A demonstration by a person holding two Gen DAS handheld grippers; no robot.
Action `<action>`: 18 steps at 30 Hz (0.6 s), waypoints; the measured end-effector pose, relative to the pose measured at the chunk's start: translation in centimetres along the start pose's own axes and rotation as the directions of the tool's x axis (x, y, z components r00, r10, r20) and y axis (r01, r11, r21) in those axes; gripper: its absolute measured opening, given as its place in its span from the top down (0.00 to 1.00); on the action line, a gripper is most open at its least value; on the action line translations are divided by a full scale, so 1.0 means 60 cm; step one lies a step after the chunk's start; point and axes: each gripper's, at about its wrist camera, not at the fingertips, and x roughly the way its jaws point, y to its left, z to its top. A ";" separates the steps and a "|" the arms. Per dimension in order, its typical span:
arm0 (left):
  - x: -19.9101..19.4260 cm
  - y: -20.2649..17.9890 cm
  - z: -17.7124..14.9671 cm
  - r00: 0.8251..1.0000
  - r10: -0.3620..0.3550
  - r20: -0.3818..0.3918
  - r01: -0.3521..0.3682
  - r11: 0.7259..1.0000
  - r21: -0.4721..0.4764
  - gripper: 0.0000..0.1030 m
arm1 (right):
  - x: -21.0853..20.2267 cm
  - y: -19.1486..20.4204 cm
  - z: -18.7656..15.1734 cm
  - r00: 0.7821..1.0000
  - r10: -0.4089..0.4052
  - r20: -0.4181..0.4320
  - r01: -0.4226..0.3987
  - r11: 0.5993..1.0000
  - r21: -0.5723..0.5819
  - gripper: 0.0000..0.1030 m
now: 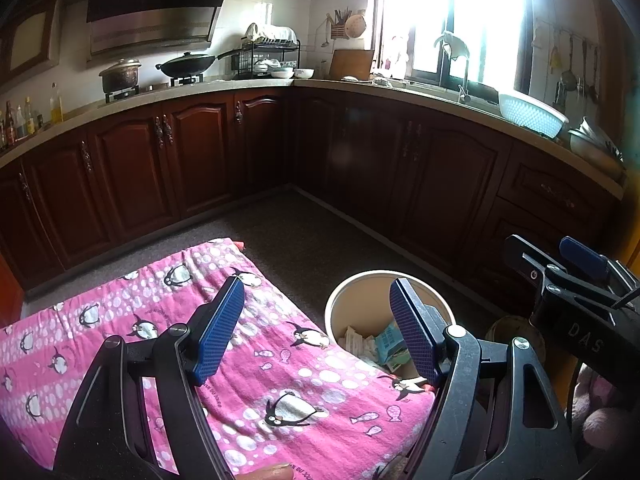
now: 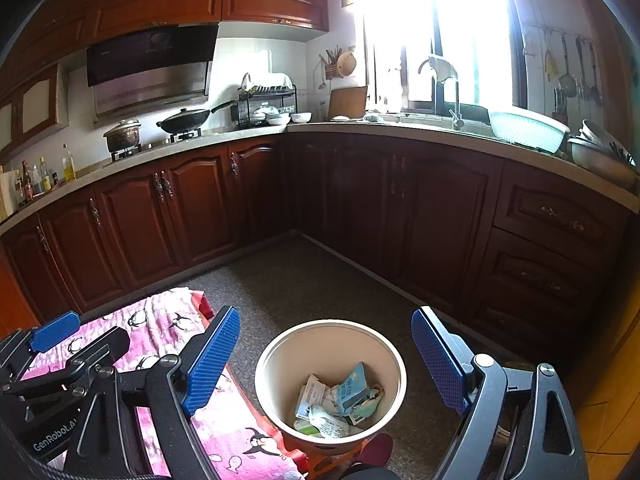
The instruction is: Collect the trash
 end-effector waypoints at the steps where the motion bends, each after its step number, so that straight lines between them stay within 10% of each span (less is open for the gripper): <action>1: 0.000 0.000 0.000 1.000 -0.002 0.000 0.002 1.000 0.000 0.28 | 0.000 0.000 0.000 1.000 0.000 0.000 0.000 1.000 0.001 0.16; 18: 0.000 0.000 -0.001 1.000 -0.002 -0.001 0.002 1.000 -0.001 0.28 | 0.005 -0.003 0.002 1.000 0.001 -0.012 -0.001 1.000 -0.008 0.16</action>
